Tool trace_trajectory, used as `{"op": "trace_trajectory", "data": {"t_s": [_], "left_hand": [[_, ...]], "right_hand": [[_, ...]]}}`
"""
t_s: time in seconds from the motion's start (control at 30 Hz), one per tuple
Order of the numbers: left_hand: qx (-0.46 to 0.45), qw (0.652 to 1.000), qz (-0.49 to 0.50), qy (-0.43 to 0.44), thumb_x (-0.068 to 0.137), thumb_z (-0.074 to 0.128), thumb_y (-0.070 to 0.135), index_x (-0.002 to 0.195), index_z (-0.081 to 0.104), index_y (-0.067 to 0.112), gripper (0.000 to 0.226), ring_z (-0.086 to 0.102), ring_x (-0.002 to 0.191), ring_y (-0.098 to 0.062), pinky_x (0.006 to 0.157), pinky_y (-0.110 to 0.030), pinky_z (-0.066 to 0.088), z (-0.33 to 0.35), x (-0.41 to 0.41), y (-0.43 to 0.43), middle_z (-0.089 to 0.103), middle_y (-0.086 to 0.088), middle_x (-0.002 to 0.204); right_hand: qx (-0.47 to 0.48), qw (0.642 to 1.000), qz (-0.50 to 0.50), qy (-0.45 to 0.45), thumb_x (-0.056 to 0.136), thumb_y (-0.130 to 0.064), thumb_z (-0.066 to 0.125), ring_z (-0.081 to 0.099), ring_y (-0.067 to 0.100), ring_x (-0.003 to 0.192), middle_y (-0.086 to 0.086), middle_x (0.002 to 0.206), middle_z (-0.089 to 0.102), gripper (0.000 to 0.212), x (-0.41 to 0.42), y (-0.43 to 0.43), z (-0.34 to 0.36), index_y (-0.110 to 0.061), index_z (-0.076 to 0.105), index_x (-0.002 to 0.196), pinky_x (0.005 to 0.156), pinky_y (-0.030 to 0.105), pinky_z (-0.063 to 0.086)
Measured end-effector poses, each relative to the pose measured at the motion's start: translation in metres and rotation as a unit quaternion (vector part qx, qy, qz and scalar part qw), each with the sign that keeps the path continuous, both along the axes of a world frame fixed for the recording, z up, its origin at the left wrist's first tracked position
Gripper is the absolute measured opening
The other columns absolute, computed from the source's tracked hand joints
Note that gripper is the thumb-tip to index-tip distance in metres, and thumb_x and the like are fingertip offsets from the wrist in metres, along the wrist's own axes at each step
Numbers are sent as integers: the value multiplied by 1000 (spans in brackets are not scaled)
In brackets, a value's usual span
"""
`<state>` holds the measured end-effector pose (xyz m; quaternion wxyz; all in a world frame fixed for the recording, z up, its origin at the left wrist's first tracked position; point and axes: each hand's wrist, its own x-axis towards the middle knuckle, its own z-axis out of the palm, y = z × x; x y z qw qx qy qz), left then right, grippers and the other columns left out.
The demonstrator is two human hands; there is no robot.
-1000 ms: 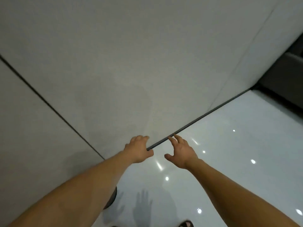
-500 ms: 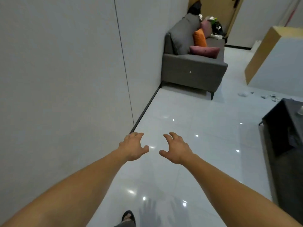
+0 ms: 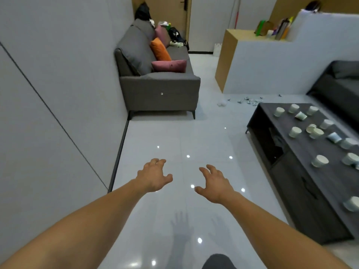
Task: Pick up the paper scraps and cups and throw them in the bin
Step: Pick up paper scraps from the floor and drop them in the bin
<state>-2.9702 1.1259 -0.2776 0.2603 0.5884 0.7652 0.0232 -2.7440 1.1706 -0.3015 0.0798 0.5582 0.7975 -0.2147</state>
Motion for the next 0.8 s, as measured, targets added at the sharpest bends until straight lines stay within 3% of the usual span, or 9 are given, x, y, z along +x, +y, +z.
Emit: {"op": "trace_trajectory", "data": {"t_s": [0.23, 0.53, 0.8], "left_hand": [[-12, 997, -72, 14, 88, 49, 53, 150, 21, 25, 74, 26, 140, -24, 110, -46, 30, -5, 33, 153, 18, 1, 157], [45, 997, -66, -10, 90, 50, 48, 149, 23, 22, 71, 28, 139, -23, 111, -44, 32, 33, 87, 356, 21, 1, 156], [8, 997, -76, -27, 90, 51, 48, 149, 23, 22, 71, 29, 138, -24, 110, -42, 33, 11, 105, 501, 22, 0, 155]], "right_hand": [[1, 997, -72, 9, 90, -53, 54, 16, 25, 146, 1, 162, 6, 80, 37, 129, -17, -26, 14, 154, 112, 48, 28], [35, 996, -69, 39, 90, -51, 55, 14, 25, 145, 2, 161, 6, 78, 77, 328, 5, -27, 15, 153, 111, 47, 28], [31, 996, -85, 28, 89, -51, 56, 14, 26, 145, 2, 161, 7, 78, 95, 473, -2, -28, 16, 153, 111, 48, 29]]}}
